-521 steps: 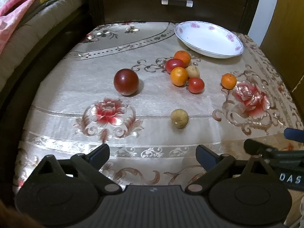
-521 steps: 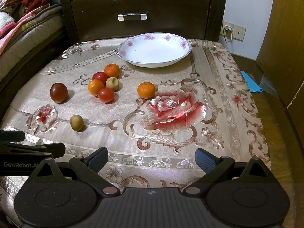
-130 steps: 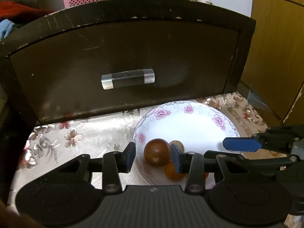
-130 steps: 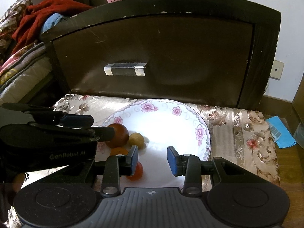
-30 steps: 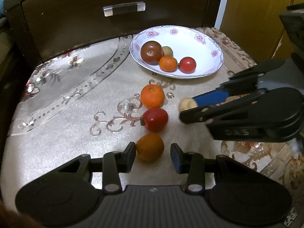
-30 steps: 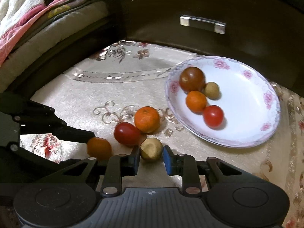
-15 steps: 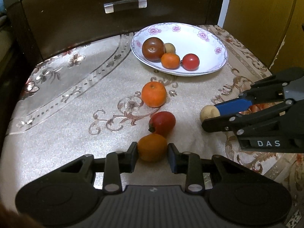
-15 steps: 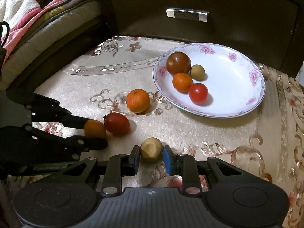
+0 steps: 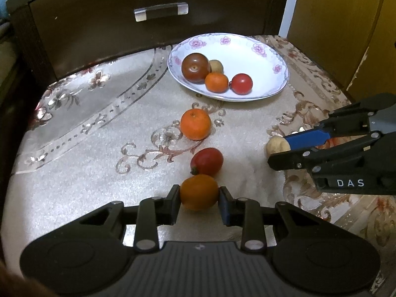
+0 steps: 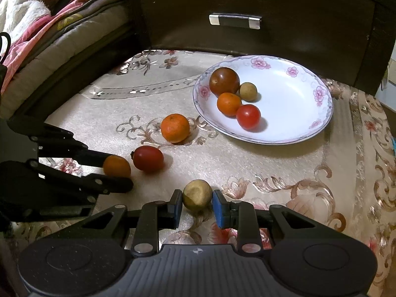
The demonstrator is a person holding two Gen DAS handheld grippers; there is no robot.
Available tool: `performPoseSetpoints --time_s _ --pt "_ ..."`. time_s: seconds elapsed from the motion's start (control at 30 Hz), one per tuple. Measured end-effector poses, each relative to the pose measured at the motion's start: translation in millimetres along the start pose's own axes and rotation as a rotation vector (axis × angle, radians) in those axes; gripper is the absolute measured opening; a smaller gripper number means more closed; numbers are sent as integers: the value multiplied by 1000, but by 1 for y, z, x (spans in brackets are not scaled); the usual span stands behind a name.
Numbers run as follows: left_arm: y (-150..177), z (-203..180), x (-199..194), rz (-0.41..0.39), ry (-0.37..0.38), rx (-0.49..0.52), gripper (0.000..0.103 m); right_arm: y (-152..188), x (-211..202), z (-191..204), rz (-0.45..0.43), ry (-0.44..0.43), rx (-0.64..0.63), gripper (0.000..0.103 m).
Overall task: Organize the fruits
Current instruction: 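Carry the mandarin and tan fruit over the white bowl with both tools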
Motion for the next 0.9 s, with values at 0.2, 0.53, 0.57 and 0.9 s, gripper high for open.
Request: performPoseSetpoints --time_s 0.2,0.53,0.57,0.9 --pt "0 -9 -1 4 17 16 40 -1 -4 0 -10 -2 8 20" --pt "-16 -16 -4 -29 26 29 40 -7 -7 4 -22 -2 4 21" --pt "-18 -17 -4 -32 26 32 40 -9 -8 4 -27 -1 4 20" --pt "-35 -21 -4 -68 2 47 40 -20 -18 -4 -71 17 23 21"
Point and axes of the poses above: each gripper's, at about its wrist camera, not at the fingertips, and x roughly the way its jaws point, z to its left, y to its underside, the point moved 6 cm from there along x, roughly the way its jaws point, and after that the axes turned 1 degree about -x, right-handed, at the moved point
